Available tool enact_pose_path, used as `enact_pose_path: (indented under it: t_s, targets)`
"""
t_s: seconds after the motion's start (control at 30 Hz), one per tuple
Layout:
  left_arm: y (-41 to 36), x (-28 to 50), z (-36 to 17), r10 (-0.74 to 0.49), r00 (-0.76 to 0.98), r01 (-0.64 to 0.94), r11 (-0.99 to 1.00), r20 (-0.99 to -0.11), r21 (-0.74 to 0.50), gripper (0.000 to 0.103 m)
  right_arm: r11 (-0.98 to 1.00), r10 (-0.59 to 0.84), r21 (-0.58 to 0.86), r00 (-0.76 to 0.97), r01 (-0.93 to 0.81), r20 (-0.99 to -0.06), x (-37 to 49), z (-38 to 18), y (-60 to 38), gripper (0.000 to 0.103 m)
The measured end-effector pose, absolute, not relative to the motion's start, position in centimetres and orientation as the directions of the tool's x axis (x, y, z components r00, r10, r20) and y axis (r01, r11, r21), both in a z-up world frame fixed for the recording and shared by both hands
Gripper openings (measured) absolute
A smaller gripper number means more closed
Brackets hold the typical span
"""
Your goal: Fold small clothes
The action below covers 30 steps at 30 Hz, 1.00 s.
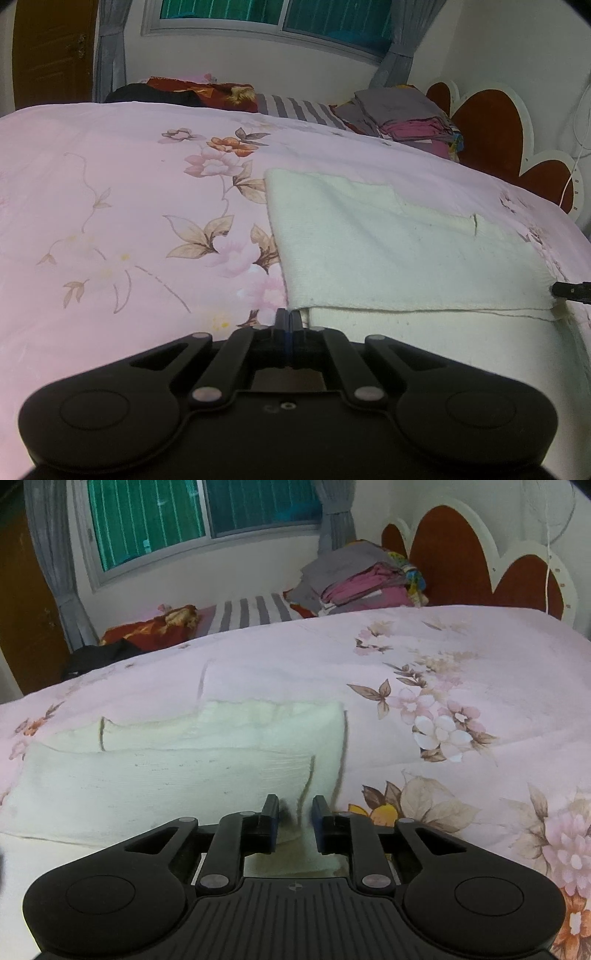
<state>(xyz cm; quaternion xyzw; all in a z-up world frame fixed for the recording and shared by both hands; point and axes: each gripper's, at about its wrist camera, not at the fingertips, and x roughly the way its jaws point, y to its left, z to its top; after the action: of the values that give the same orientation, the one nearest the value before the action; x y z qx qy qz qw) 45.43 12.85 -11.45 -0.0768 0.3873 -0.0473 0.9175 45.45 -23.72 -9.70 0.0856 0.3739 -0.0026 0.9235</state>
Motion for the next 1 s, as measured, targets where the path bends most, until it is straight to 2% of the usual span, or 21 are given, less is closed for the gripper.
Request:
enact_pose_path:
  t_s: [0.17,0.33,0.4,0.5,0.63,0.73,0.87,1.0]
  targets:
    - [12.9,45.7,-11.5,-0.147,0.691,0.026,0.984,-0.708,-0.179,0.0,0.997,0.033,0.071,0.716,0.024,-0.697,46.1,-10.3,-22.7,0.02]
    - [12.9,45.7,-11.5,-0.152,0.689,0.028,0.983,-0.708,-0.183,0.0,0.995,-0.043,-0.098,0.739,-0.032,-0.672,46.1,-10.5,-21.2,0.02]
    - [12.9,45.8,-11.5,-0.15,0.69,0.026,0.983,-0.708,-0.182,0.0,0.995,-0.022,-0.087,0.748,-0.048,-0.663,46.0,-10.4,-21.2,0.021]
    - [12.9,45.8,-11.5,-0.148,0.69,0.026,0.983,-0.709,-0.18,0.0,0.999,0.007,-0.025,0.72,-0.034,-0.694,46.5,-11.0,-21.9,0.039]
    - [12.8,45.6,-11.6,-0.143,0.695,0.02,0.983,-0.704,-0.18,0.0,0.997,0.064,0.082,0.694,-0.007,-0.717,46.3,-11.4,-22.9,0.039]
    - [12.7,45.5,-11.6,-0.141,0.697,0.02,0.984,-0.703,-0.178,0.0,1.0,-0.015,-0.02,0.733,0.002,-0.68,45.7,-11.0,-22.1,0.039]
    - [12.6,45.5,-11.5,-0.142,0.695,0.021,0.984,-0.705,-0.177,0.0,0.998,-0.006,-0.045,0.738,-0.033,-0.675,45.7,-11.0,-21.6,0.039]
    - [12.6,45.6,-11.4,-0.145,0.692,0.028,0.984,-0.707,-0.175,0.0,0.985,-0.036,-0.149,0.744,-0.085,-0.667,45.7,-11.4,-20.5,0.039]
